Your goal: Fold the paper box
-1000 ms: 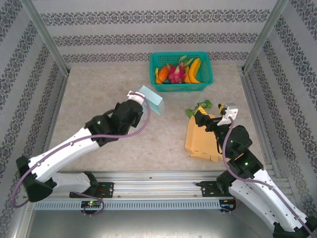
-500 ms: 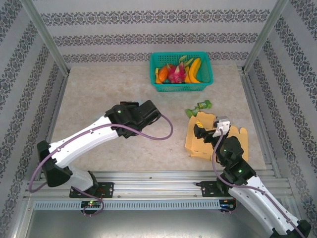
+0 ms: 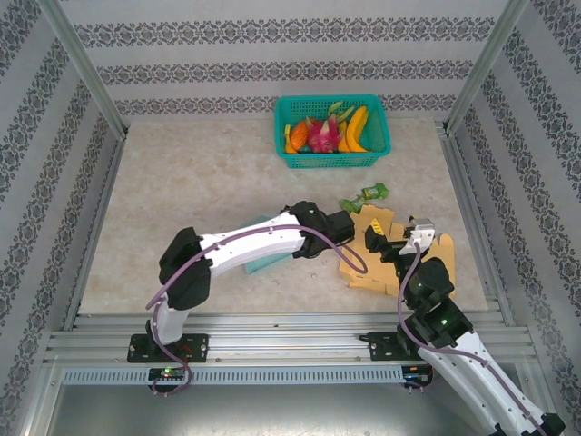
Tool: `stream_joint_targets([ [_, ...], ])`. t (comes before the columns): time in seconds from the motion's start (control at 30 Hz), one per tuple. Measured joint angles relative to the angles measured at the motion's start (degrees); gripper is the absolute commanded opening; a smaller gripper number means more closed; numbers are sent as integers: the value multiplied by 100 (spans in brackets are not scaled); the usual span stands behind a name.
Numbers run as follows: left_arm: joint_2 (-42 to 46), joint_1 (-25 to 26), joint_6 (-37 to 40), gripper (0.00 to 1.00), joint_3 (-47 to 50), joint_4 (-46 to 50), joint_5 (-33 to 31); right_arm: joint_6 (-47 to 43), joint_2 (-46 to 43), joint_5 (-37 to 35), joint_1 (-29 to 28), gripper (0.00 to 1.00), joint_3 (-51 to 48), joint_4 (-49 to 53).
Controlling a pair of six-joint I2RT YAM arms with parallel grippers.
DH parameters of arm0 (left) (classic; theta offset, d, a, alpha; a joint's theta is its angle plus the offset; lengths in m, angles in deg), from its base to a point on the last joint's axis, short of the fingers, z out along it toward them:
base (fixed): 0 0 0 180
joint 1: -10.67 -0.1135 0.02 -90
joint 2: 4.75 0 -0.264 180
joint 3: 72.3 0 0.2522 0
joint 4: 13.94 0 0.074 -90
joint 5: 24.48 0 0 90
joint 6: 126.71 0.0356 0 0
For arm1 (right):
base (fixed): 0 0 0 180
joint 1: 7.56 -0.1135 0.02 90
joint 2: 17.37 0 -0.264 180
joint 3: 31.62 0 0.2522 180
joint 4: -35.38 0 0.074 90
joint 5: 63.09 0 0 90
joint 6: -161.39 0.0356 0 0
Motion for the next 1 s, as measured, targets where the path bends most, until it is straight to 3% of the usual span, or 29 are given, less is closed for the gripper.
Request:
stream_joint_targets([
  [0.27, -459, 0, -50, 37, -855, -72, -125, 7, -74, -216, 57, 95, -48, 142],
  [0.47, 0, -9, -538, 38, -890, -400, 31, 4, -68, -234, 57, 94, -50, 166],
  [0.7, 2317, -350, -2013, 44, 1104, -1915, 918, 2, 531, 103, 59, 93, -48, 72],
  [0.87, 4474, -1429, -3823, 45, 3154, -3226, 1768, -2, 1456, 568, 59, 91, 42, -2],
  [1.0, 6046, -2127, -5235, 56, 5073, -3978, 2302, 0, 2138, 1084, 57, 89, 221, -83],
])
